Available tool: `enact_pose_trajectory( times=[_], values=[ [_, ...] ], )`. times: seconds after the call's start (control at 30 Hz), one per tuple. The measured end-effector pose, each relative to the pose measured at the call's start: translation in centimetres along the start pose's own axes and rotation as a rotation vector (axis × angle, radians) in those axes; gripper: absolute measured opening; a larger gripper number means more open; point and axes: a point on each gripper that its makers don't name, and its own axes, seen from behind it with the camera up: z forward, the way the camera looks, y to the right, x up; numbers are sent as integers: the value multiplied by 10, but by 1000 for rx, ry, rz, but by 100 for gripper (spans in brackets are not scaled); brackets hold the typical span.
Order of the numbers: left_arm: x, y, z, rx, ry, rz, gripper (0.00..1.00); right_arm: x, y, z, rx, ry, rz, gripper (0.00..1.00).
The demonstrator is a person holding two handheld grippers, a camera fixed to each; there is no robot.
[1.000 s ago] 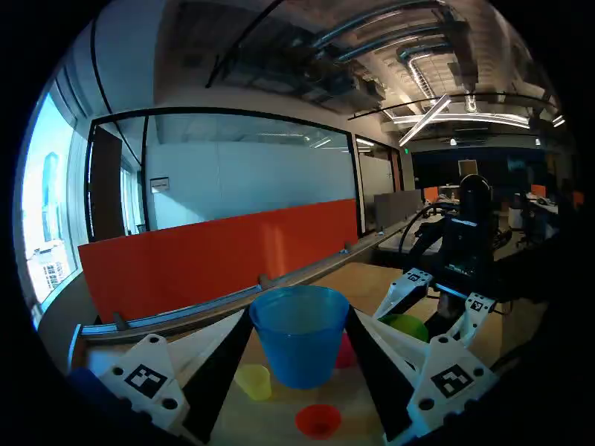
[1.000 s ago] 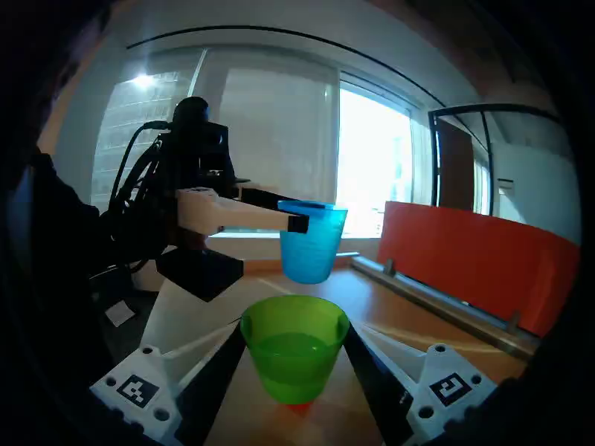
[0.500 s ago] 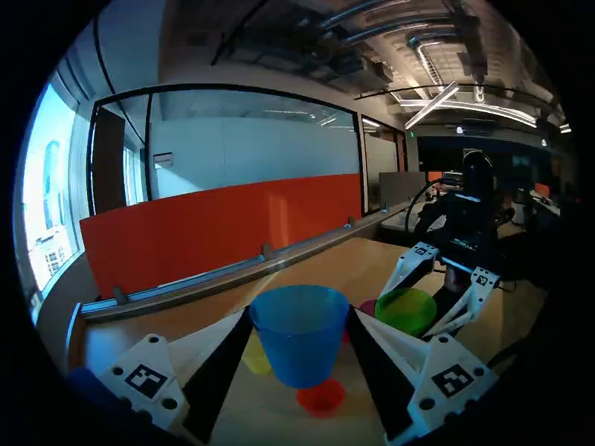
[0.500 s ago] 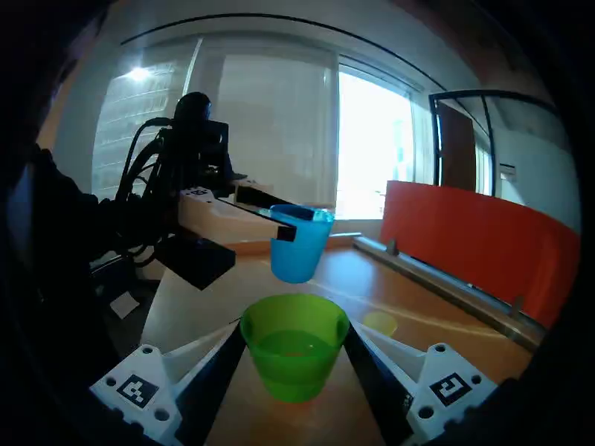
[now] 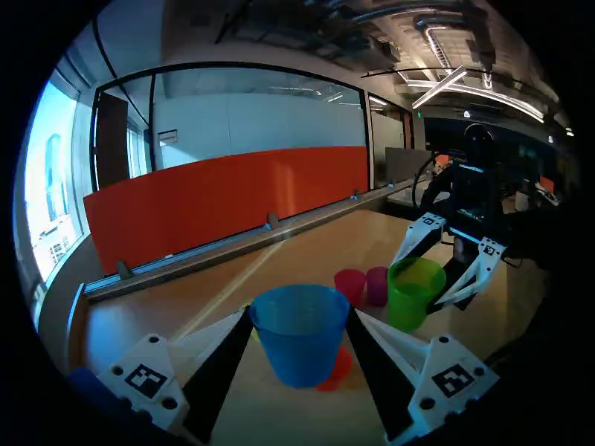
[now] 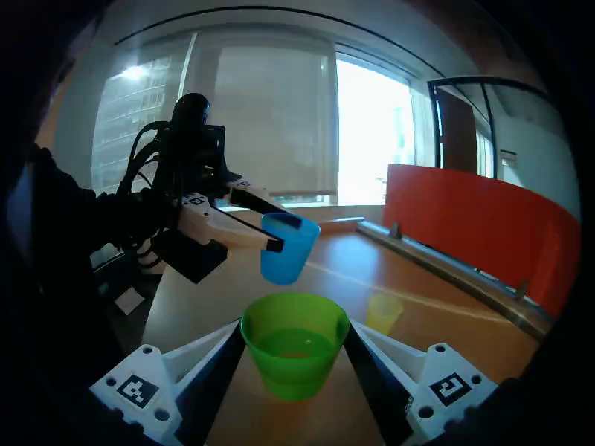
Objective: Pour water
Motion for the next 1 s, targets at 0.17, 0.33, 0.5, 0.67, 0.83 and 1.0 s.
enact_pose_trajectory(
  times=[0.17,0.33,0.5,0.67,0.83,1.0],
  values=[
    [-17,-1,-1,8,-38,6,88,-8,1,0,0,-20,5,91],
    [-32,-1,-1,11,-70,7,88,-16,1,-1,4,-39,12,91],
    [-47,0,-2,9,-107,9,88,-25,-1,-1,12,-61,16,91],
    [-59,1,-4,8,-130,10,88,-33,-1,-1,16,-82,20,91],
    [-74,2,-6,5,-161,8,88,-40,-1,-2,18,-100,26,91],
    [-89,6,-7,-8,-190,14,88,-49,-3,-2,25,-122,31,91]
  ],
)
